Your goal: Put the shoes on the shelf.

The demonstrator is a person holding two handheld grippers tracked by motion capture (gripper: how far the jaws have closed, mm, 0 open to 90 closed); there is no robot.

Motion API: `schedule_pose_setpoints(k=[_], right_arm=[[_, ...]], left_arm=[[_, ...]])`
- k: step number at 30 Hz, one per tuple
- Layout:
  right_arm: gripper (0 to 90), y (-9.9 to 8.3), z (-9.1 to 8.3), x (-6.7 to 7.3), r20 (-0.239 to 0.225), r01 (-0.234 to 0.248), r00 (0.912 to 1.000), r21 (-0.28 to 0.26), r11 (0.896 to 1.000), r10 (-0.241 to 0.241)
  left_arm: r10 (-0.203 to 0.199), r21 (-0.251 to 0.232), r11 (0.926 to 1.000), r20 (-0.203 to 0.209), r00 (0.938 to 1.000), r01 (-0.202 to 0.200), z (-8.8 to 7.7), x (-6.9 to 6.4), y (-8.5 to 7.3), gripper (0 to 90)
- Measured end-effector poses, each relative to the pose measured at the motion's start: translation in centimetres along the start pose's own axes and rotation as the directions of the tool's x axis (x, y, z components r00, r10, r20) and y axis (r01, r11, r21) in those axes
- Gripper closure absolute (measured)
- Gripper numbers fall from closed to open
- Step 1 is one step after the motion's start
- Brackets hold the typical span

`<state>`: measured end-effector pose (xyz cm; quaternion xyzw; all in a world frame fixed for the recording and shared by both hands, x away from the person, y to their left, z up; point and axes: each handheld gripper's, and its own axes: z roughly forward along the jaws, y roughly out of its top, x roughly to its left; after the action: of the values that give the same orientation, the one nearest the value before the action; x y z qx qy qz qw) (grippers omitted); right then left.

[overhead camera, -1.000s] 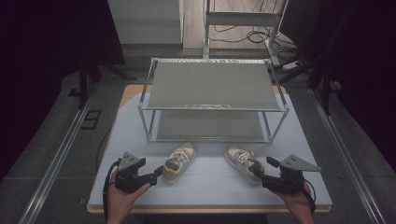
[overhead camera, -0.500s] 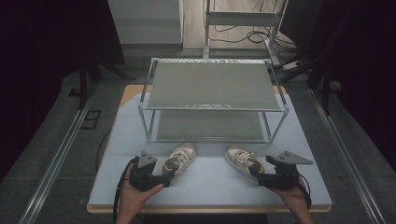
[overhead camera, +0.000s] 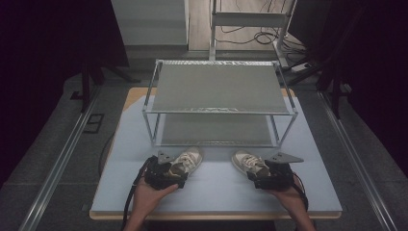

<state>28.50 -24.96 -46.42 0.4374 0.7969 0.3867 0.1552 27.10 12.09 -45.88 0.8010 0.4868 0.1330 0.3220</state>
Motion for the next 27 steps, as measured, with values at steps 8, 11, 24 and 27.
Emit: schedule_pose_setpoints(k=[8,11,24,27], right_arm=[[14.0,-0.3,1.6,0.0,0.007,0.000,1.0000,0.054,0.999,-0.001],[16.3,-0.5,2.1,-0.2,0.012,0.004,0.9999,0.068,0.998,-0.005],[26.4,-0.4,2.5,-0.3,0.029,0.016,0.9994,0.063,0.998,-0.017],[26.8,-0.4,2.4,-0.2,0.018,0.023,0.9995,0.059,0.998,-0.024]], left_arm=[[0.034,0.078,0.9965,-0.029,0.9990,-0.031,2.1,-0.8,0.5,14.9],[0.041,0.101,0.9943,-0.059,0.9974,-0.035,2.8,-1.0,0.6,15.2],[0.050,0.098,0.9942,-0.049,0.9976,-0.045,3.5,-1.0,0.4,28.5],[0.040,0.084,0.9958,-0.040,0.9984,-0.037,3.2,-1.0,0.2,28.8]])
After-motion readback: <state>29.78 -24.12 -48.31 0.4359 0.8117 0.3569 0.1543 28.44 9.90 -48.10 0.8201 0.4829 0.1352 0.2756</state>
